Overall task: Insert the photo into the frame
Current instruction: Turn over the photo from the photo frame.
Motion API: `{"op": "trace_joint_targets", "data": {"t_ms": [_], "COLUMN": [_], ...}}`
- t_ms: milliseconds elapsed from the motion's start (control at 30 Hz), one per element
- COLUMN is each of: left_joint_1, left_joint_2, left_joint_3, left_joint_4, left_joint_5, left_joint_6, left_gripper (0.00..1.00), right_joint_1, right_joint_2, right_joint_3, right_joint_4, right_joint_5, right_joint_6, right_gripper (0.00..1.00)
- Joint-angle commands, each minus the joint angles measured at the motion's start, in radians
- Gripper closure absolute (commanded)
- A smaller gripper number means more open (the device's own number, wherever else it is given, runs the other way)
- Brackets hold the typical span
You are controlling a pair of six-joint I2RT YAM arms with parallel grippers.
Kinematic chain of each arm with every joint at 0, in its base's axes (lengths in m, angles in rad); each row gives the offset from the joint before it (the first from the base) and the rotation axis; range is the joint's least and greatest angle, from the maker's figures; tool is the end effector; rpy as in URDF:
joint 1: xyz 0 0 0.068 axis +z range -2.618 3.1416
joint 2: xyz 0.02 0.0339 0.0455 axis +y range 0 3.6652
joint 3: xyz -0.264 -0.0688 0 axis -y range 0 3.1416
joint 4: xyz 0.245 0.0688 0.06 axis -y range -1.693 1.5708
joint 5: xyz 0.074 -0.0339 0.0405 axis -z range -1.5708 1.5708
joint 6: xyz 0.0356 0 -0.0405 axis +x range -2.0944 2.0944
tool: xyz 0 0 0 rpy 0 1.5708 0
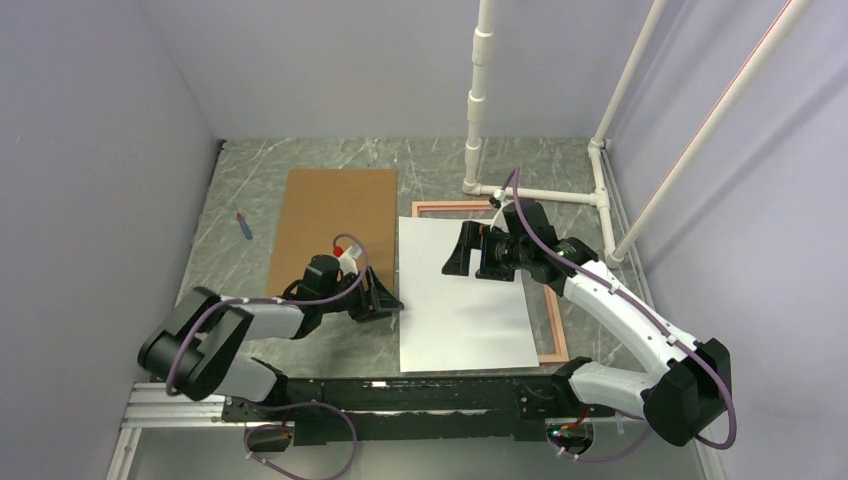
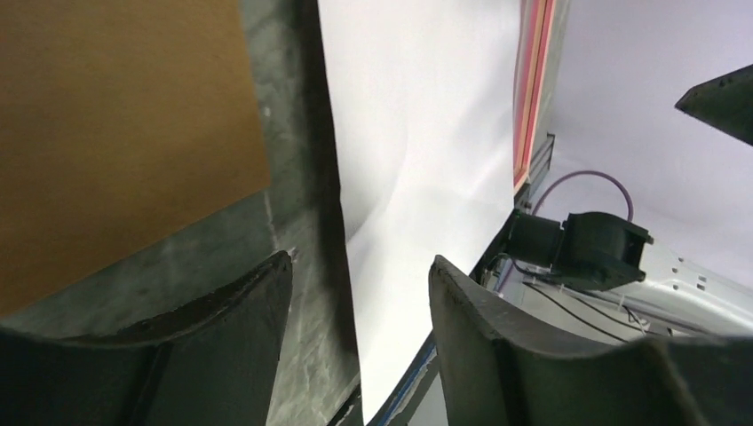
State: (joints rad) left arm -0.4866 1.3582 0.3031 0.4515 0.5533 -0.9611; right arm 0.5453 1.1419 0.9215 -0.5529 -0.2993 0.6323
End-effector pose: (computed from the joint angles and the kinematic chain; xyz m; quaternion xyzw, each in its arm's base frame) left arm 0.1885 -0.1209 0.1288 -0.0767 0.8577 -0.4774 0.1750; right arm 0.1995 0.1333 0.2831 -0.0182 0.9129 0.3275 0.2430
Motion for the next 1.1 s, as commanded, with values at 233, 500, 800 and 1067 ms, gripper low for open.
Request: {"op": "trace_joint_targets", "data": {"t_ms": [233, 500, 800, 1067], "left_joint_1": [-0.101, -0.105, -0.105, -0.114], "left_joint_2": [0.193, 0.167, 0.050, 0.038], "left_joint_3": [0.045, 0.047, 0.133, 0.179], "left_joint_4": [0.300, 0.248, -0.008, -0.032], "left_joint_5": [0.036, 0.004, -0.074, -0.111], "left_joint_6": [-0.075, -0.054, 0.031, 0.015], "left_gripper": [0.58, 0.90, 1.00, 1.00], "right_joint_1": [-0.015, -0.019, -0.019, -0.022], "right_joint_2": [-0.032, -0.035, -0.053, -0.094], "right_joint_3": [-0.016, -0.007, -0.020, -0.013], "right_joint_4": [0.048, 0.028, 0.031, -0.002], "right_joint_5": [-0.051, -0.034, -0.029, 0.011], "right_joint_6": [-0.005, -0.020, -0.016, -0.027], "right_gripper": [0.01, 0.01, 0.01, 0.01]}}
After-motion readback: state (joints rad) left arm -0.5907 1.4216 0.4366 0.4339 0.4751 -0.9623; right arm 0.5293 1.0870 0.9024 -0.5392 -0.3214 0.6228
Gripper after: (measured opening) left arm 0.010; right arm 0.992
